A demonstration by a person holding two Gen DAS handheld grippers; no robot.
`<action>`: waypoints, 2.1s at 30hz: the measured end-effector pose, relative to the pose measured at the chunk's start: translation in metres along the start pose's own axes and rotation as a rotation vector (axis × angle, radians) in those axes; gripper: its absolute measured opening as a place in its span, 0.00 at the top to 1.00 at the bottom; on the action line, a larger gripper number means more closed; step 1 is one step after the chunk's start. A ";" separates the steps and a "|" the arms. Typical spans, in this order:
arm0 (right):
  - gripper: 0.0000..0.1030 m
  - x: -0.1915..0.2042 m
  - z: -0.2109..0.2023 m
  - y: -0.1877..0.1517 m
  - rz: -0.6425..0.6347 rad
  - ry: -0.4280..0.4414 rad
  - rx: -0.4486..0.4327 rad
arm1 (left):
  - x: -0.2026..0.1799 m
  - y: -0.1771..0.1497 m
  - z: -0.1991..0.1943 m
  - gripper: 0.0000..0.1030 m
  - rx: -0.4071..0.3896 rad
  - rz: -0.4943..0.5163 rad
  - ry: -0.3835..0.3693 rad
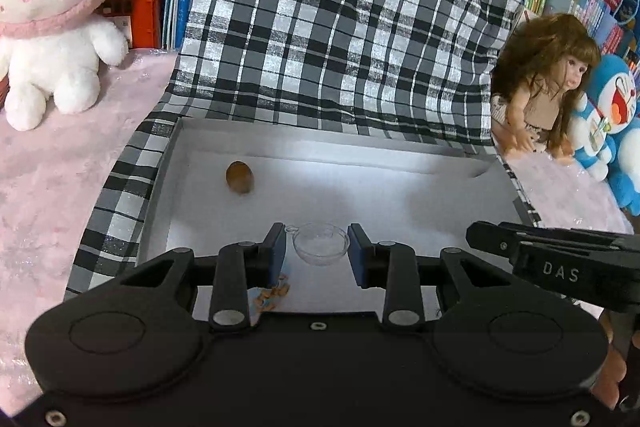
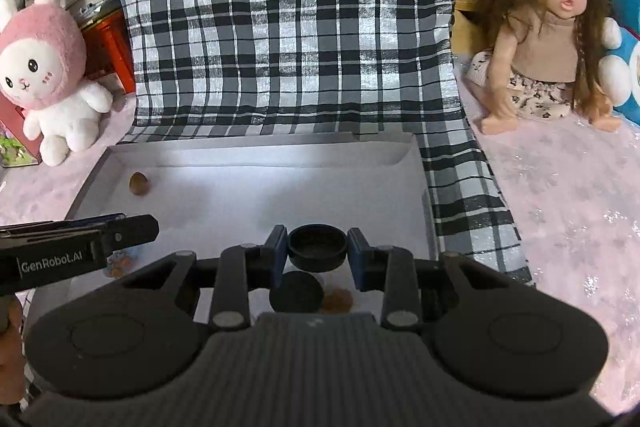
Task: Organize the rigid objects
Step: 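Carry the glass dome over the tray with the left tool while the right carries the lid, then open the left tool to drop the dome while the right drops the lid in the tray, then withdraw both open tools from the tray back over the cloth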
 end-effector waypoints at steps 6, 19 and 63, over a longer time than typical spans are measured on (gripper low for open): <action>0.64 0.001 0.009 -0.002 -0.005 -0.011 0.017 | 0.000 -0.001 0.004 0.69 -0.002 0.014 0.012; 0.64 -0.002 0.018 -0.004 -0.021 -0.036 0.018 | 0.000 -0.008 0.014 0.69 -0.002 0.040 0.031; 0.10 0.014 -0.069 -0.014 -0.126 -0.072 -0.218 | -0.022 -0.023 -0.074 0.27 -0.182 0.131 0.014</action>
Point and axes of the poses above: each gripper's, at about its wrist camera, not at the fingertips, and z roughly the way its jaws point, x to its left, y to its top, the point moved 10 cm from there along z, roughly the way its jaws point, and after that the axes turned 3 degrees about -y, right-handed, at the moved point
